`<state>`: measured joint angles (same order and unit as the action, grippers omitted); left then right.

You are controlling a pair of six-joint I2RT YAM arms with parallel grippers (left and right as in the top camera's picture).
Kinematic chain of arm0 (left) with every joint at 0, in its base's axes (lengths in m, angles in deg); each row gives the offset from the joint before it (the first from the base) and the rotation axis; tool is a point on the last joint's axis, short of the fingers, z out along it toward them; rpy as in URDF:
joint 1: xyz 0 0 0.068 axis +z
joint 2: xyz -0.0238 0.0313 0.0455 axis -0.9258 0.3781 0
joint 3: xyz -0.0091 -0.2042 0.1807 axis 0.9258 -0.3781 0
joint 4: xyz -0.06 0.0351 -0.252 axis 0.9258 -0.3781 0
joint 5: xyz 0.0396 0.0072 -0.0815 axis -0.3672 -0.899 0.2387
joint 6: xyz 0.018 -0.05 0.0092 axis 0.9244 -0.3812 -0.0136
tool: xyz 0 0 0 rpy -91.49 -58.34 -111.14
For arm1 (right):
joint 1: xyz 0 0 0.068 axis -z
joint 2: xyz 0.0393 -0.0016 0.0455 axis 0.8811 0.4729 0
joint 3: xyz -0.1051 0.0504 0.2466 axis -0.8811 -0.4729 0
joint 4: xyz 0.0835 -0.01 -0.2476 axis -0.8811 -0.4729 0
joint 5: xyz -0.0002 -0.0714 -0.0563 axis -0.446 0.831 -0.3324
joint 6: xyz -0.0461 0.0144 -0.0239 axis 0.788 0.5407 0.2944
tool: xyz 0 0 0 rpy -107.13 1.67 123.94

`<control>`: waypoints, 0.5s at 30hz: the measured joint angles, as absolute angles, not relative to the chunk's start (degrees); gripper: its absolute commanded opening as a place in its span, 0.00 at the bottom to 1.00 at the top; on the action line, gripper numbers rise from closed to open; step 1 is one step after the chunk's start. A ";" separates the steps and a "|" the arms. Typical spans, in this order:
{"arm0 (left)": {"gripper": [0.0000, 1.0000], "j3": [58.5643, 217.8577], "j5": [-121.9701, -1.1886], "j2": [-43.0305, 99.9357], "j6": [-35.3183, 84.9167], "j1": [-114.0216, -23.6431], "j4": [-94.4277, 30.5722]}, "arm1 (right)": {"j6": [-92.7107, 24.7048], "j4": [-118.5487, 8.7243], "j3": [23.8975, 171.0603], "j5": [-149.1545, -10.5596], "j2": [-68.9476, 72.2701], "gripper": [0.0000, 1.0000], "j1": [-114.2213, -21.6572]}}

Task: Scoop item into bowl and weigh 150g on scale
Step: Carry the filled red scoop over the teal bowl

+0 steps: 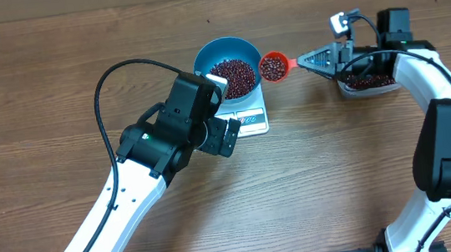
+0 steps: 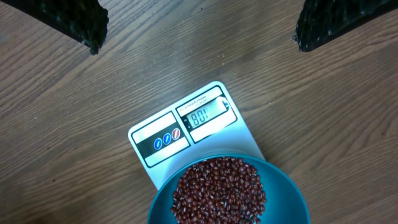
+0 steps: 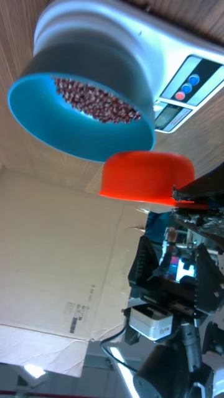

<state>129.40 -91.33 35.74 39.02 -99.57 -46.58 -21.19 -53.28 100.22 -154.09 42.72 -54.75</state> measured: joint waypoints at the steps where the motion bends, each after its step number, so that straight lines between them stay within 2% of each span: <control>1: 1.00 129.40 -91.30 35.74 39.02 -99.57 -46.60 | -22.97 -51.27 100.20 -154.07 42.72 0.04 -55.58; 8: 1.00 129.40 -91.30 35.74 39.02 -99.57 -46.63 | -32.49 -42.46 100.18 -152.76 42.72 0.04 -59.80; 15: 1.00 129.40 -91.30 35.74 39.02 -99.57 -46.60 | -38.13 -39.27 100.18 -146.90 42.72 0.04 -62.70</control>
